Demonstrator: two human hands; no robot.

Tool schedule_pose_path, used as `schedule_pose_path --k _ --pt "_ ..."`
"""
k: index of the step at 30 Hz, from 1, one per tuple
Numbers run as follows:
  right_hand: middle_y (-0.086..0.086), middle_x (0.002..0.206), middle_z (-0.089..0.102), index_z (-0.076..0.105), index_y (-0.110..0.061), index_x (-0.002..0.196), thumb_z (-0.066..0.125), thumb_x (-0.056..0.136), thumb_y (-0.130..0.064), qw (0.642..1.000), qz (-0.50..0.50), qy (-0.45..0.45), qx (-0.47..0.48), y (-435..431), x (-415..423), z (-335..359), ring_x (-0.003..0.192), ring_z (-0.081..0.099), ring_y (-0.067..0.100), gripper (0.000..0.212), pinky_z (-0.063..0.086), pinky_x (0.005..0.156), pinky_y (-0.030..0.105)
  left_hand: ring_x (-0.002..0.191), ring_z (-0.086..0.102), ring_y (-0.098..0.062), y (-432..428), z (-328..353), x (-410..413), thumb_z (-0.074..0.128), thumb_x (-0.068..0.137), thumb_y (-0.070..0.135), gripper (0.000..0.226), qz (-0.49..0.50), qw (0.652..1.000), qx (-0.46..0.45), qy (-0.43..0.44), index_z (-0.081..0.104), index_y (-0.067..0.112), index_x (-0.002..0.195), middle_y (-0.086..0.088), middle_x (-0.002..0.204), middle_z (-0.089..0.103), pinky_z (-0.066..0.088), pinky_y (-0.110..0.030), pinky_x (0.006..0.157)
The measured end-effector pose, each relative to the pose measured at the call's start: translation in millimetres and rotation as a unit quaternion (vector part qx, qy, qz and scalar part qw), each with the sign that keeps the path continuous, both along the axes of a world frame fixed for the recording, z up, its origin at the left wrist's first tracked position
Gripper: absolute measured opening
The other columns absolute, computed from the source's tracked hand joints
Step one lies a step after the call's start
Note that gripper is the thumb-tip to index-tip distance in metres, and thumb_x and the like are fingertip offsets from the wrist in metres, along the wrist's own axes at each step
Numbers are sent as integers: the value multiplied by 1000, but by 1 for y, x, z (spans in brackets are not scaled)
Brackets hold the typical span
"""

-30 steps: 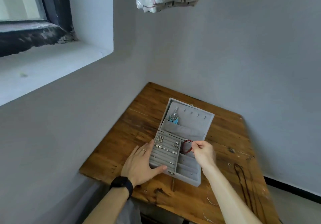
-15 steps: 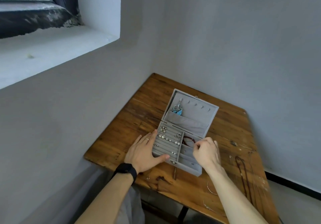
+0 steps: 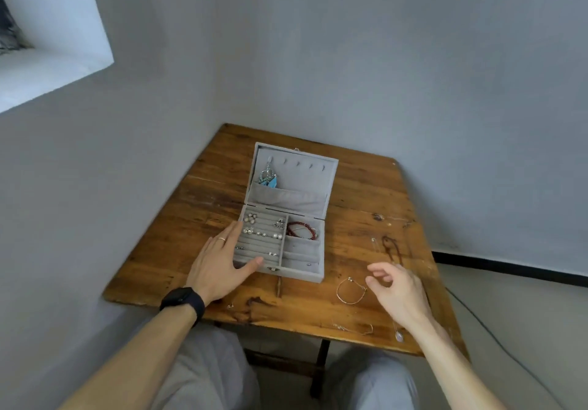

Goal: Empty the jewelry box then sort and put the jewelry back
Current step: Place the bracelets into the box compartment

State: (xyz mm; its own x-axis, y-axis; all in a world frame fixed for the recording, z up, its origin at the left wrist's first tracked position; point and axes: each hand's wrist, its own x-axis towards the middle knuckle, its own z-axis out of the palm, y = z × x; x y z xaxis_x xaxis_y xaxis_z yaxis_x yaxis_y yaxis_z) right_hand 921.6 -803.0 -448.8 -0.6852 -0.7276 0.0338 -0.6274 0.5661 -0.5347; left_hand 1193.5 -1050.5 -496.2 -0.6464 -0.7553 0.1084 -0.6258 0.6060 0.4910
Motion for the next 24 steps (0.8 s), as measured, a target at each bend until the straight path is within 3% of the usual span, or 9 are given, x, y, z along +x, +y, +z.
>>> schedule_pose_path --k 3,6,10,13,18,21,24 --pt "-13 106 67 70 -31 113 69 91 -35 1000 5 6 26 8 4 -12 101 62 11 22 53 90 33 152 17 -14 12 8 -13 34 88 79 91 -23 996 -84 -3 15 26 160 3 166 17 10 -38 124" --pt "-12 111 65 69 -33 118 66 93 -42 998 4 50 48 6 11 -19 105 59 11 27 50 90 28 153 14 -14 36 17 -39 36 94 70 81 -85 987 -135 -1 21 25 160 4 166 16 6 -38 123" --pt "-11 113 61 69 -32 107 63 95 -40 995 2 89 47 2 20 -20 102 57 10 16 50 95 30 154 4 -11 76 23 -73 25 98 65 73 -191 968 -150 -66 13 29 160 8 167 8 0 -39 125" --pt "-10 108 60 66 -30 100 60 97 -36 991 10 124 56 -1 23 -20 101 56 11 8 49 88 26 154 -2 -9 96 18 -95 23 103 59 67 -226 956 -137 -125 5 29 161 9 167 3 -5 -39 125" --pt "1 116 59 62 -17 115 54 98 -22 975 42 171 132 -8 26 -21 111 54 21 18 50 93 34 153 -8 -10 100 13 -101 22 105 52 66 -223 952 -142 -154 -1 24 161 7 167 -3 -11 -38 122" --pt "0 111 60 58 -17 111 50 102 -22 989 38 107 96 -8 25 -14 105 57 16 13 50 89 27 153 -9 -9 99 18 -100 24 106 50 65 -234 953 -126 -146 1 24 161 7 168 -2 -9 -37 122" --pt "-7 100 60 53 -22 101 49 103 -21 998 35 35 47 -9 22 -4 89 60 6 4 46 71 14 153 -6 -8 90 22 -93 28 104 53 67 -215 965 -101 -110 3 27 161 8 167 2 -4 -38 125"
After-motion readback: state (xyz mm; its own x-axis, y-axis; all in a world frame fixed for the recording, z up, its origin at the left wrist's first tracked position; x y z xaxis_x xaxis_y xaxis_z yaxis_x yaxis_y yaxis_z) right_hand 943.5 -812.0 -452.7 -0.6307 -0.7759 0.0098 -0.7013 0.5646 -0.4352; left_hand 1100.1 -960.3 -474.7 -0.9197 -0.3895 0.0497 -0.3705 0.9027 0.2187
